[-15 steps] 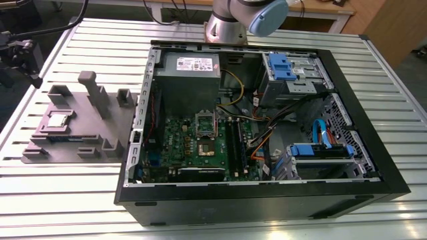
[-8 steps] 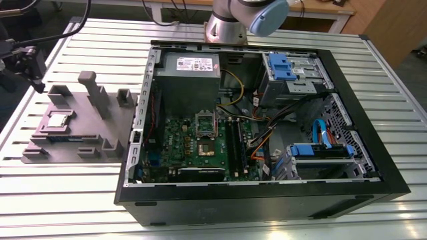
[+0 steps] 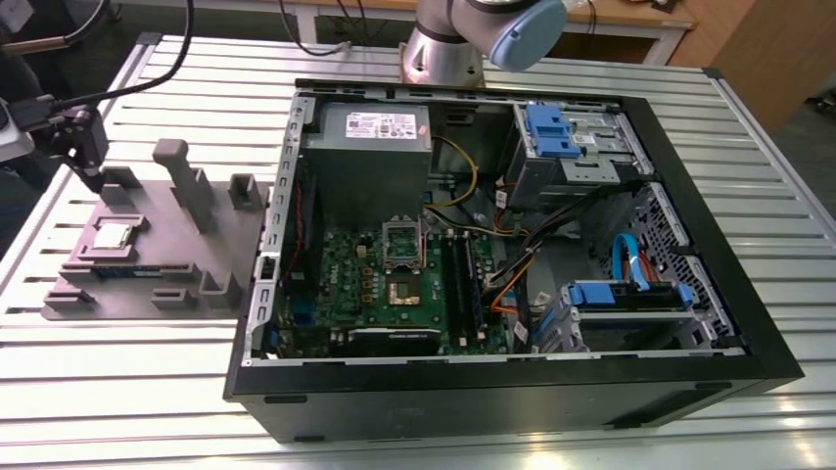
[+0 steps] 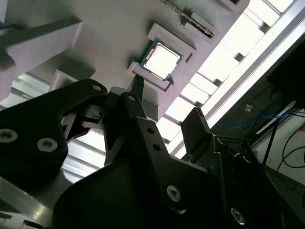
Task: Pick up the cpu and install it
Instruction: 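Pick up the cpu and move it towards the insertion slot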
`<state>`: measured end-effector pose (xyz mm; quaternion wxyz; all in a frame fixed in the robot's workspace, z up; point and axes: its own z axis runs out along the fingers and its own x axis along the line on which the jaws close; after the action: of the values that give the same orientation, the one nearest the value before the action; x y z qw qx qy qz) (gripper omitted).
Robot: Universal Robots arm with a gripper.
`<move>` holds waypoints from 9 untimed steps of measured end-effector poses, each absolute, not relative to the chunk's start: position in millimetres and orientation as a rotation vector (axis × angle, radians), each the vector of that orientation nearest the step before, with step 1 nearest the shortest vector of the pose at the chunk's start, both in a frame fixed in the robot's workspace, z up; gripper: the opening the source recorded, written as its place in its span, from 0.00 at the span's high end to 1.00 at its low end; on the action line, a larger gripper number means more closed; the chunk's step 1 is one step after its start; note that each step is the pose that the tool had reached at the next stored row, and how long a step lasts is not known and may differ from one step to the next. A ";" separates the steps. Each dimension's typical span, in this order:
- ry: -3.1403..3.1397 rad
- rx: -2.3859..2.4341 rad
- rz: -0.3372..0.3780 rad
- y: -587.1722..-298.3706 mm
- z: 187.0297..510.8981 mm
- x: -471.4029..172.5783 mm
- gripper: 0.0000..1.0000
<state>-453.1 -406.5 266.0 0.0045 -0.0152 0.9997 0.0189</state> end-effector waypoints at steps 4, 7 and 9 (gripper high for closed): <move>3.132 -0.043 0.059 -407.2 258.7 -452.3 0.41; 3.132 -0.043 0.059 -407.5 253.3 -452.3 0.41; 3.132 -0.042 0.059 -408.0 250.0 -452.0 0.41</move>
<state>-452.0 -408.0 250.0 0.0046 -0.0136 0.9997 0.0188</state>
